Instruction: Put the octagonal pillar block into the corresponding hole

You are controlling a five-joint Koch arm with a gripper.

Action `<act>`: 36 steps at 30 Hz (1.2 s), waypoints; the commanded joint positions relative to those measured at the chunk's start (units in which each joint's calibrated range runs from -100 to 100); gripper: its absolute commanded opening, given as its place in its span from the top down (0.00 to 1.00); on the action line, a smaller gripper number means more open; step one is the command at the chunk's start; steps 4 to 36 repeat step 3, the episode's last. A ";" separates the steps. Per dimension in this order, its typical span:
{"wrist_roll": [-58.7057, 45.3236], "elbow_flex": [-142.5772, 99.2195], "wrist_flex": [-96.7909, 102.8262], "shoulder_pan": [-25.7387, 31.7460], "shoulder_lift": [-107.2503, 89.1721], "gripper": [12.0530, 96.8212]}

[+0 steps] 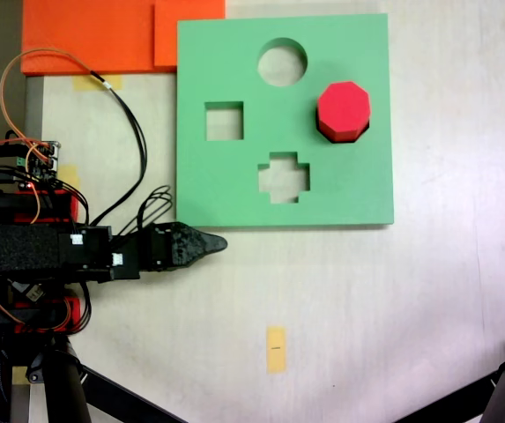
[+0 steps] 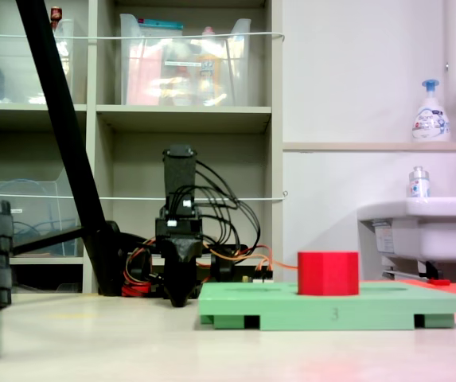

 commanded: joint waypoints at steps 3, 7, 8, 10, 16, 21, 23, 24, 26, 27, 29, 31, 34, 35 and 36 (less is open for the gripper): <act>-0.34 -1.08 -5.14 -0.20 -0.41 0.56; -0.34 -1.08 -5.14 -0.20 -0.41 0.56; -0.34 -1.08 -5.14 -0.20 -0.41 0.56; -0.34 -1.08 -5.14 -0.20 -0.41 0.56; -0.34 -1.08 -5.14 -0.20 -0.41 0.56; -0.34 -1.08 -5.14 -0.20 -0.41 0.56; -0.34 -1.08 -5.14 -0.20 -0.41 0.56; -0.34 -1.08 -5.14 -0.20 -0.41 0.56; -0.34 -1.08 -5.14 -0.20 -0.41 0.56; -0.34 -1.08 -5.14 -0.20 -0.41 0.56; -0.34 -1.08 -5.14 -0.20 -0.41 0.56; -0.34 -1.08 -5.14 -0.20 -0.41 0.56; -0.34 -1.08 -5.14 -0.20 -0.41 0.56; -0.34 -1.08 -5.14 -0.20 -0.41 0.56; -0.34 -1.08 -5.14 -0.20 -0.41 0.56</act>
